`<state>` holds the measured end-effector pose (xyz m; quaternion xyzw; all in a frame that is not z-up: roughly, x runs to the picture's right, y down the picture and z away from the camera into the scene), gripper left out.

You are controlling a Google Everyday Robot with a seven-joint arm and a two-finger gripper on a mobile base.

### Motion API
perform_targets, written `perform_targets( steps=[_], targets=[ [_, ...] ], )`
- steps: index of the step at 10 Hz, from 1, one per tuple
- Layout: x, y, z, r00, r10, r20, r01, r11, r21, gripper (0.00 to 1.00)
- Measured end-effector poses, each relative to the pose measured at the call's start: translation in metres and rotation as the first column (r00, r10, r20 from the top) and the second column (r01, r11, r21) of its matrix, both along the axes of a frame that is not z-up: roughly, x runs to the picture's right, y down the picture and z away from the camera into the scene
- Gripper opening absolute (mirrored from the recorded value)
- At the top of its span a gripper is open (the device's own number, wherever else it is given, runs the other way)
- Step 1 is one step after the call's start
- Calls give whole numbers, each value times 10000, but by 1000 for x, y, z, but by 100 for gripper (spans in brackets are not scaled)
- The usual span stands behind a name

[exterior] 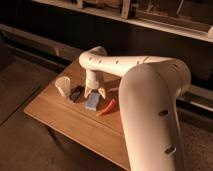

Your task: Place the white sponge in the ceramic cup

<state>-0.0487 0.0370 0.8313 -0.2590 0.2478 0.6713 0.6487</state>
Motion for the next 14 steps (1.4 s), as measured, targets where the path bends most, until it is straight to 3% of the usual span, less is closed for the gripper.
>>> perform_targets(
  steps=[5,14],
  targets=[
    [7,-17,9,9997,-125,195,124,9999,72,65],
    [-12,-13,51,9955,-242,919,300,9976,-625,65]
  ],
)
